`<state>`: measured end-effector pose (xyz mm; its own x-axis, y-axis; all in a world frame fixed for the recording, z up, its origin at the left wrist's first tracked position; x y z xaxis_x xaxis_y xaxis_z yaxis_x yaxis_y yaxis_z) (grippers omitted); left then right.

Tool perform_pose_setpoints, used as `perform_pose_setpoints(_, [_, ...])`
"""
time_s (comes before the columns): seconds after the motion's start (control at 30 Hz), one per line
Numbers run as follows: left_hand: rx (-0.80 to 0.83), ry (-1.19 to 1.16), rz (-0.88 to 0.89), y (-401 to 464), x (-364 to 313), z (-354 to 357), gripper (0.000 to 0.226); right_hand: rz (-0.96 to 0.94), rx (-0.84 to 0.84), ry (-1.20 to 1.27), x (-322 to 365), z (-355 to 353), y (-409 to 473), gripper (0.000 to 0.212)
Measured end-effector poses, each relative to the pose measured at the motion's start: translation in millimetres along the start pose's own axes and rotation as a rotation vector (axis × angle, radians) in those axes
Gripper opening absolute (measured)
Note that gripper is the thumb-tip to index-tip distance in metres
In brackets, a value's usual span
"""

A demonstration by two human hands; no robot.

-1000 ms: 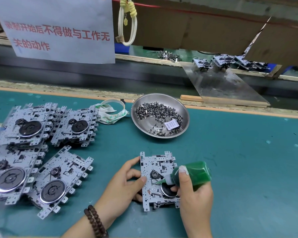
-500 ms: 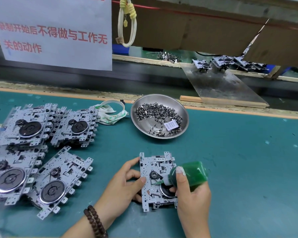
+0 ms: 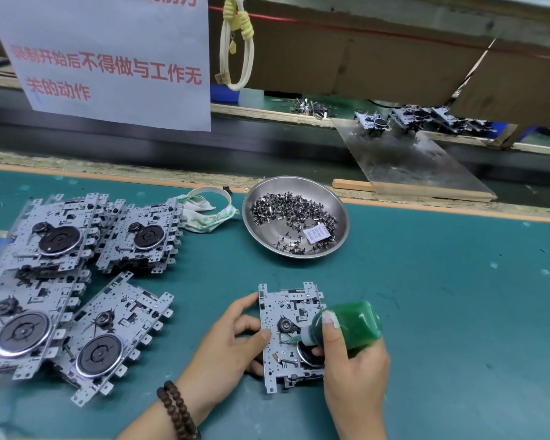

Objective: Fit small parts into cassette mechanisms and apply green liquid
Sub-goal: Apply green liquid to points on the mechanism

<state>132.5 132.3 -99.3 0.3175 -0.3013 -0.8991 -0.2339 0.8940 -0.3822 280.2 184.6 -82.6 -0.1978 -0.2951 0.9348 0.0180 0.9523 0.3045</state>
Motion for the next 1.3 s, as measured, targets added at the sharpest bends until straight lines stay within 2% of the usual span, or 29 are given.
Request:
perform_pose_setpoints(0.1, [-0.001, 0.001, -0.001, 0, 1, 0, 0.043, 0.029, -0.002, 0.050, -2, -1, 0, 0.044])
perform_pose_setpoints(0.3, [-0.008, 0.012, -0.005, 1, 3, -2, 0.044, 0.044, 0.021, 0.099, -6, -1, 1, 0.027])
perform_pose_setpoints(0.53, [-0.011, 0.024, -0.004, 2, 3, -2, 0.044, 0.038, 0.013, 0.060, -7, -2, 2, 0.041])
perform_pose_setpoints(0.6, [-0.001, 0.030, 0.002, 1, 3, -2, 0.045, -0.012, 0.017, 0.010, -3, -1, 1, 0.044])
perform_pose_setpoints(0.73, [0.015, 0.037, 0.011, 1, 3, -2, 0.047, -0.160, 0.061, -0.054, 12, 0, 2, 0.031])
perform_pose_setpoints(0.83, [0.029, 0.032, 0.010, 2, 3, -2, 0.049, -0.371, 0.200, -0.136, 26, 3, 10, 0.032])
perform_pose_setpoints(1.03, [0.043, 0.060, 0.011, 2, 4, -5, 0.063, -0.598, 0.510, -0.241, 47, 16, 17, 0.029])
perform_pose_setpoints(1.13, [0.060, 0.066, 0.010, 0, 3, -5, 0.066, -0.508, 0.504, -0.181, 44, 14, 21, 0.031])
perform_pose_setpoints(1.3, [0.072, 0.034, 0.004, -5, 1, -2, 0.063, -0.075, 0.274, -0.010, 22, -11, 27, 0.055])
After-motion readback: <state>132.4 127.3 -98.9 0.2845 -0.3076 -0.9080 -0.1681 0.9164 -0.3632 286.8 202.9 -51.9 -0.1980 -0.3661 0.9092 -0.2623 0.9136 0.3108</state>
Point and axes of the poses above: each hand's wrist, its own y-axis towards the middle knuckle, its own z-axis out of the palm, x = y × z, the point moved 3 cm from there along y, towards the middle knuckle, and after that the axes turned 7 degrees about -z, right-handed, at the moved point
